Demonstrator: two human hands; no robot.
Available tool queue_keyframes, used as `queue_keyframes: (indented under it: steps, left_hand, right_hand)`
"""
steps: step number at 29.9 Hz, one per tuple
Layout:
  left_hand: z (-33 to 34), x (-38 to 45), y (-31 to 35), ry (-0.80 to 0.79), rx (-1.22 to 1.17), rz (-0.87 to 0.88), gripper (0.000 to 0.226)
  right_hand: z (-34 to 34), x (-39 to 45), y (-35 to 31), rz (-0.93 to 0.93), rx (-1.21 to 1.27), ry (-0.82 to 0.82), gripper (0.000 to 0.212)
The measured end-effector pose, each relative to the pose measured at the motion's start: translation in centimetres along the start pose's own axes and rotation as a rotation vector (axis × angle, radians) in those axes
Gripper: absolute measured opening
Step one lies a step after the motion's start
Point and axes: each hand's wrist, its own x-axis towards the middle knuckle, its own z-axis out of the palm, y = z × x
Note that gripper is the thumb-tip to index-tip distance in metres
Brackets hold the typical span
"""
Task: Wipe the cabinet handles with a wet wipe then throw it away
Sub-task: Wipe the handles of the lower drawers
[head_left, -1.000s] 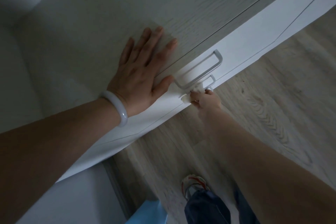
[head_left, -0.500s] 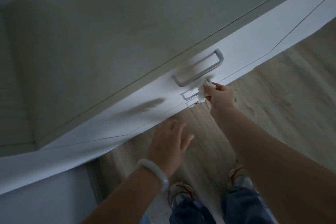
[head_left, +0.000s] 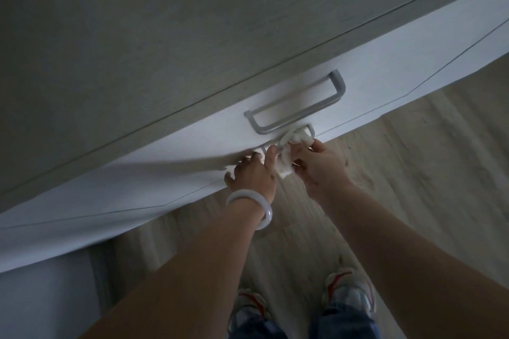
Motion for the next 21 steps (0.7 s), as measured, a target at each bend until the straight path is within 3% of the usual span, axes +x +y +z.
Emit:
queue_keyframes:
  steps: [4,7,10,15,18,21]
  left_hand:
    - [0.5,0.7,-1.0,-0.033,-0.137,-0.066,0.044]
    - [0.7,1.1,-1.6,-0.044,-0.089,-0.021,0.063]
    - [0.9,1.1,-1.7,-0.019,0.031,0.016,0.045]
    - [0.9,1.2,-1.9,-0.012,-0.014,0.029,0.046]
    - [0.9,1.1,-2.1,-0.009,0.044,0.07,0.053]
    - [0.9,1.2,-2.1,-0.025,0.086,0.093,0.056]
  right_hand:
    - [-0.5,1.2,-1.4,-0.022,0.065,0.112,0.009]
    - [-0.3,1.5,-1.1,-0.011,0.176,0.154,0.021]
    - [0.9,0.2,0.6,0.032,0.157,0.081,0.029]
    - [-0.1,1.4,-0.9,-0.057,0.258,0.183,0.03]
    - [0.3,0.9,-0.1,-0.015,0.265,0.115,0.032]
    - [0.6,0.2,0.9,0.035,0.17,0.016,0.017]
